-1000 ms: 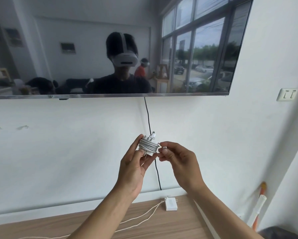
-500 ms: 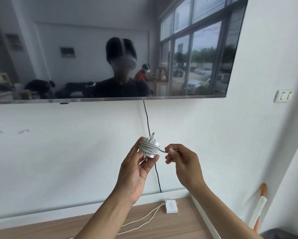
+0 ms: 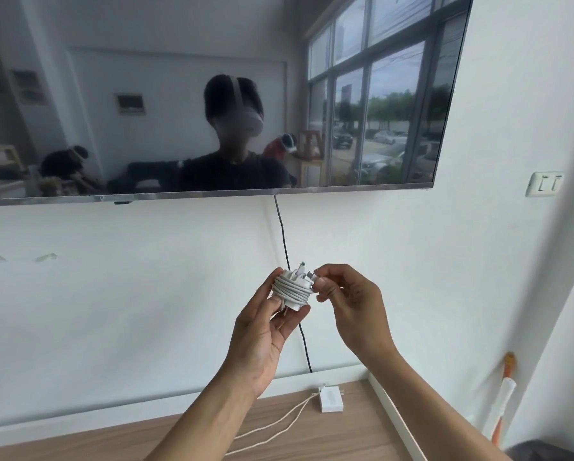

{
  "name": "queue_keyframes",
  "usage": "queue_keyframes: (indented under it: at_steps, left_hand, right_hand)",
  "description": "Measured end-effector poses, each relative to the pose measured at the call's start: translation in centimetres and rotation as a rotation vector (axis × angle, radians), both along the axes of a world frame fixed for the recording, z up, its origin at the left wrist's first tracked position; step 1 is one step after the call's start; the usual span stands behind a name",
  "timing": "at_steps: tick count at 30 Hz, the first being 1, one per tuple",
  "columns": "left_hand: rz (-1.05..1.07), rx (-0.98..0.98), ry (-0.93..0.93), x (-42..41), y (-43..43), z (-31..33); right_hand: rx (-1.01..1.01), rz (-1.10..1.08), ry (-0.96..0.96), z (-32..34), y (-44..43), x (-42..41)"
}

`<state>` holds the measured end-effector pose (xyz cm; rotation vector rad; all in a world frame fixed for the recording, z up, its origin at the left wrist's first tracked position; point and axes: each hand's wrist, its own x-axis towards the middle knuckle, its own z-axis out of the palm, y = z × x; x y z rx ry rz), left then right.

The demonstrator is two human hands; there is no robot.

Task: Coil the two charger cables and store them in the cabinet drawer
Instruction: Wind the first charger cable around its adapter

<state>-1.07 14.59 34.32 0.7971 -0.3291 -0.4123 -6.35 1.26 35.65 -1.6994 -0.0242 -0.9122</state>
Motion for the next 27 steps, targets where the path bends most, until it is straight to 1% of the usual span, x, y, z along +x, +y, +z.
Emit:
queue_keyframes:
  at_steps: [4, 9, 12, 16, 18, 20, 23, 27]
  left_hand:
    - [-0.014, -0.009, -0.025, 0.2, 0.2, 0.3]
    - [-0.029, 0.003, -0.051, 0.2, 0.6, 0.6]
    - [-0.041, 0.001, -0.055, 0.3, 0.7, 0.7]
    - [-0.058, 0.007, -0.047, 0.3, 0.6, 0.6]
    - [-0.062, 0.018, -0.040, 0.4, 0.6, 0.4]
    - [-0.066, 0.037, -0.039, 0.5, 0.7, 0.3]
    - [-0.088, 0.078, -0.050, 0.7, 1.0, 0.2]
    - [-0.130, 0.113, -0.060, 1.1, 1.4, 0.1]
  right_hand:
    - [-0.131, -0.032, -0.031, 0.4, 0.2, -0.2]
    - [-0.476, -0.174, -0.135, 0.2, -0.4, 0.0]
    - [-0.640, -0.237, -0.201, -0.2, -0.9, 0.0]
    - [-0.766, -0.314, -0.262, -0.8, -1.1, 0.1]
    - [-0.771, -0.311, -0.275, -0.9, -1.0, 0.1]
    - [-0.717, -0.265, -0.267, -0.8, -1.2, 0.1]
    - [-0.602, -0.181, -0.221, -0.6, -1.7, 0.1]
    - [-0.563, -0.089, -0.154, 0.1, -2.1, -0.1]
